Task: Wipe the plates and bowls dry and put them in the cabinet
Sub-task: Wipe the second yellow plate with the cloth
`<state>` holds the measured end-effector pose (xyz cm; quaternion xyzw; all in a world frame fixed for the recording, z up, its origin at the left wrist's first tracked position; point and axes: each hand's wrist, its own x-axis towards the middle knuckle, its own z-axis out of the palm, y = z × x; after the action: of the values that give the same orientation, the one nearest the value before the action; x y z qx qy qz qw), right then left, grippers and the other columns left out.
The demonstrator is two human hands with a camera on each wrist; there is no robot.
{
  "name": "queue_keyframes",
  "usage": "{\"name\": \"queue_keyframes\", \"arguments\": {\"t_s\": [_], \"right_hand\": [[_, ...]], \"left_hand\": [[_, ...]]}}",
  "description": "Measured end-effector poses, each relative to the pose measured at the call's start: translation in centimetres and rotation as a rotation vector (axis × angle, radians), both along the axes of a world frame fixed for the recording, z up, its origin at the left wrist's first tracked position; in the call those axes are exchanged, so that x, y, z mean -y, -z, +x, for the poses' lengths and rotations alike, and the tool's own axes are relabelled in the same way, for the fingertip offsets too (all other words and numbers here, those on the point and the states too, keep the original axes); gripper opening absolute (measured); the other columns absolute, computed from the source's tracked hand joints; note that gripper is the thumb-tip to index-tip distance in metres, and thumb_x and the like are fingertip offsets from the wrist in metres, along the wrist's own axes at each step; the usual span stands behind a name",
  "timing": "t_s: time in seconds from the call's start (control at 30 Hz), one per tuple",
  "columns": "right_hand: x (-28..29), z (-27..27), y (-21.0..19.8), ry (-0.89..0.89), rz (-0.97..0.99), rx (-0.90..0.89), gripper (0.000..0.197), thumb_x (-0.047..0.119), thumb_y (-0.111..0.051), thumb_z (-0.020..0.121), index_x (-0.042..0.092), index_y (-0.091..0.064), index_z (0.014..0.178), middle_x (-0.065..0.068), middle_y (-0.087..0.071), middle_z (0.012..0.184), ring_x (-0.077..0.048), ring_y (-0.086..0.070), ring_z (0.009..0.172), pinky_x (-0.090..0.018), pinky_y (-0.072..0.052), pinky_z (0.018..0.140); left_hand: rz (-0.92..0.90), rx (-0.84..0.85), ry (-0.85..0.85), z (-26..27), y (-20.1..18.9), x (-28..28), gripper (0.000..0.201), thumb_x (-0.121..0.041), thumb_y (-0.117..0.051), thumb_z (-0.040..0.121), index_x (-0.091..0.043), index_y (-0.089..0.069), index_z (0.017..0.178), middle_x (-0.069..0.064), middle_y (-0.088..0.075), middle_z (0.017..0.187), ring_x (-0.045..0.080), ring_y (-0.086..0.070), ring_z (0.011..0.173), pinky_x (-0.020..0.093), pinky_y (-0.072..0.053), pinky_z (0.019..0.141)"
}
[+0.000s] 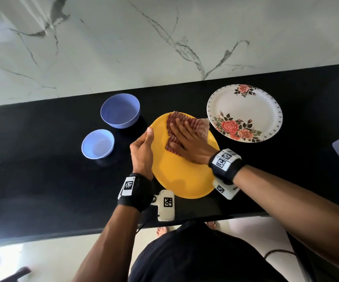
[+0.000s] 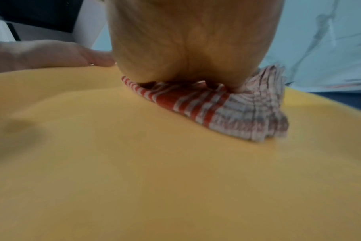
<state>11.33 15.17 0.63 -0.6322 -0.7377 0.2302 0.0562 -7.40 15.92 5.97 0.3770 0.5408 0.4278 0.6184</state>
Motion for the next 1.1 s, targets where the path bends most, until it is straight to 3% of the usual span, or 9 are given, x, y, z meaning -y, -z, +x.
{"name": "queue_keyframes", "arguments": {"t_s": [0.1,0.23,0.33,0.43,0.57,0.7,0.87,0.97,1.1], "right_hand": [[0.3,-3.1,0.0,-0.108,0.116,0.078,0.073,0.066,-0.002,0.097,0.030,0.017,0.157,0.000,0.022,0.167,-0.025,0.017,0.155,-0.060,0.000,0.123],[3.0,-5.1,0.2,-0.293,0.285,0.139,0.067,0.053,-0.019,0.104,0.019,-0.011,0.162,-0.009,-0.009,0.170,-0.031,-0.003,0.157,-0.065,-0.014,0.119],[5.2,-4.5,1.2,-0.407,0.324,0.170,0.067,0.054,-0.022,0.105,0.019,-0.013,0.162,-0.009,-0.011,0.170,-0.032,-0.002,0.157,-0.066,-0.013,0.119],[7.2,-2.7,2.6,-0.490,0.338,0.151,0.066,0.053,-0.025,0.105,0.025,-0.007,0.162,-0.003,-0.004,0.171,-0.028,0.002,0.157,-0.064,-0.008,0.122],[9.8,0.9,4.2,-0.515,0.277,0.172,0.057,0.050,-0.024,0.109,0.032,-0.010,0.160,0.005,-0.004,0.169,-0.022,0.002,0.158,-0.060,-0.005,0.123],[10.9,4.9,4.3,-0.493,0.120,0.211,0.055,0.056,-0.013,0.108,0.043,0.002,0.160,0.009,-0.004,0.169,-0.020,0.001,0.157,-0.054,-0.001,0.122],[8.0,7.6,3.7,-0.293,-0.059,0.247,0.065,0.071,0.001,0.097,0.045,0.035,0.146,0.009,0.027,0.164,-0.015,0.026,0.152,-0.049,0.006,0.126],[5.2,6.7,2.5,-0.113,-0.099,0.170,0.077,0.079,0.004,0.088,0.041,0.033,0.148,0.008,0.029,0.163,-0.013,0.025,0.152,-0.049,0.003,0.127],[1.7,3.4,0.6,0.014,-0.073,0.096,0.079,0.065,-0.014,0.099,0.024,0.018,0.159,0.002,0.025,0.166,-0.013,0.025,0.149,-0.049,0.010,0.126]], "left_hand": [[0.023,0.023,-0.020,0.0,0.0,0.3,0.038,-0.041,-0.059,0.105,-0.011,-0.082,0.106,0.015,-0.079,0.105,0.034,-0.075,0.108,0.050,-0.059,0.097],[0.017,0.046,-0.055,-0.5,0.2,-0.2,0.039,-0.040,-0.064,0.102,-0.008,-0.078,0.087,0.021,-0.075,0.094,0.038,-0.073,0.095,0.052,-0.058,0.099],[-0.041,0.074,-0.076,-0.8,0.2,-0.5,0.037,-0.043,-0.068,0.099,-0.008,-0.078,0.107,0.019,-0.077,0.108,0.038,-0.073,0.107,0.056,-0.058,0.098],[-0.090,0.050,-0.117,-0.8,0.2,-0.7,0.041,-0.045,-0.068,0.099,-0.017,-0.071,0.129,-0.002,-0.069,0.130,0.025,-0.061,0.128,0.050,-0.048,0.111],[-0.087,0.030,-0.119,-0.9,0.5,-1.1,0.048,-0.044,-0.064,0.102,-0.012,-0.065,0.139,-0.005,-0.065,0.133,0.017,-0.054,0.134,0.044,-0.040,0.118],[-0.080,0.017,-0.091,-1.1,0.7,-0.9,0.046,-0.044,-0.062,0.103,-0.014,-0.066,0.137,-0.012,-0.068,0.119,0.012,-0.058,0.123,0.040,-0.042,0.114],[-0.071,0.017,-0.101,-1.0,0.7,-0.8,0.051,-0.044,-0.062,0.103,-0.013,-0.060,0.144,-0.004,-0.061,0.143,0.016,-0.049,0.136,0.042,-0.036,0.120],[-0.041,0.012,-0.085,-0.6,0.2,-0.5,0.054,-0.045,-0.061,0.103,-0.012,-0.058,0.146,0.000,-0.055,0.154,0.016,-0.044,0.142,0.039,-0.033,0.120],[-0.056,-0.005,-0.059,-0.4,-0.3,-0.7,0.056,-0.052,-0.064,0.099,-0.014,-0.064,0.141,0.001,-0.062,0.146,0.021,-0.052,0.138,0.047,-0.037,0.120]]}}
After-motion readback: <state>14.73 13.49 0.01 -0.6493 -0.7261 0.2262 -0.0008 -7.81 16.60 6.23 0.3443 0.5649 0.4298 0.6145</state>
